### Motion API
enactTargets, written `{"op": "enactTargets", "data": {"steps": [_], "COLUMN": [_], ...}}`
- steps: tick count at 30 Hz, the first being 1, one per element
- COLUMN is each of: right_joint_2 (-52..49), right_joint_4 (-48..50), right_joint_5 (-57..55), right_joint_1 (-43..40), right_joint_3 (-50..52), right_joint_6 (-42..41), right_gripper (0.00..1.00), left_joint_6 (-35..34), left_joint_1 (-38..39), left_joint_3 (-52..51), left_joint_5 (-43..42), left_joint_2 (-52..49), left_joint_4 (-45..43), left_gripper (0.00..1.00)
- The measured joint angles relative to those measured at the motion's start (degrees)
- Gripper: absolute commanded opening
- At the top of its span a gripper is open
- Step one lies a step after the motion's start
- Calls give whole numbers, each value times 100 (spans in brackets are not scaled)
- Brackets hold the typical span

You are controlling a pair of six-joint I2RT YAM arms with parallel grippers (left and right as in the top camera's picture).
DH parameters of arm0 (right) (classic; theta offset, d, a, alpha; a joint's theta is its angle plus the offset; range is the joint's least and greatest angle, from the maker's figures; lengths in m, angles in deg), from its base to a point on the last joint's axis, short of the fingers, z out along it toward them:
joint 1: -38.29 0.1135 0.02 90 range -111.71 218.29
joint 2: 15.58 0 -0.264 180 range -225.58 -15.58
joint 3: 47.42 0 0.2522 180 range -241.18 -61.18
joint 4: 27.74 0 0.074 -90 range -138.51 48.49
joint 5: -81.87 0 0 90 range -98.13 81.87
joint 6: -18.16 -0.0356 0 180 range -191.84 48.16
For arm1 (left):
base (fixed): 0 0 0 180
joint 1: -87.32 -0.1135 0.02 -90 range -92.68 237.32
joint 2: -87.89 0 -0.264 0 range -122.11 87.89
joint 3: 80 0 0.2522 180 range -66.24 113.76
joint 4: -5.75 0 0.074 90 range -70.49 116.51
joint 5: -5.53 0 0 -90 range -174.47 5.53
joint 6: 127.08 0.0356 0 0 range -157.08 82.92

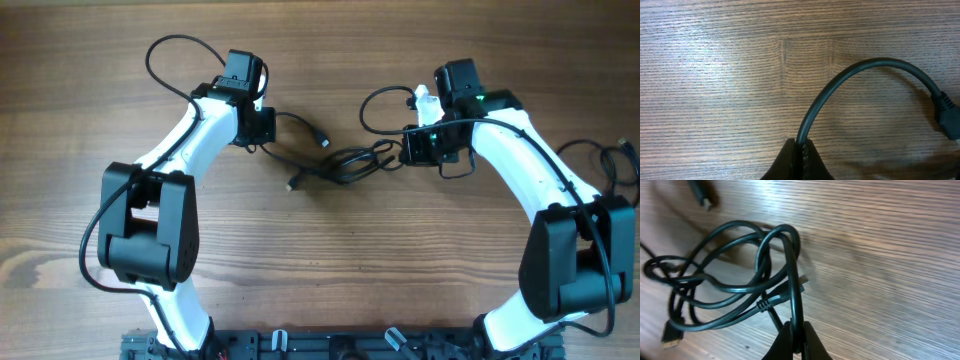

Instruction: Untangle cables

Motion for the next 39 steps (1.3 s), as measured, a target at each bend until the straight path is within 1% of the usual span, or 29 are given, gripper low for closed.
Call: {"op": "enactTargets", "data": {"steps": [9, 17, 20, 23, 26, 31, 35, 39], "right_joint_2": [-50, -417, -483, -520, -546, -555, -573, -573], "right_joint_4": [-120, -149, -42, 72, 85, 42, 42, 20], "right_joint_5": [-186, -1032, -1064, -767, -289, 732, 962, 898], "right_joint_1": [44, 92, 98, 98, 96, 81, 153, 330], "right_joint_3": [-2, -2, -2, -2, -2, -2, -2, -2], "right_joint_6": [-192, -658, -804, -831, -734, -15, 234, 313], "right_gripper": [4, 4, 4, 4, 4, 4, 4, 4], "left_joint_6": [-31, -365, -763, -1139, -1307, -1377, -1377, -1377], "left_joint_1": [0, -129, -289, -413, -511, -601, -608, -608], "left_joint_3": [0, 0, 0, 0, 0, 0, 0, 0], "left_joint_5": [136, 254, 232, 221, 278, 367, 295, 256], "left_joint_2": [0, 0, 0, 0, 0, 0, 0, 0], "left_joint_4": [11, 24, 24, 24, 24, 13, -11, -20], "left_gripper": [4, 4, 4, 4, 4, 4, 4, 4]}}
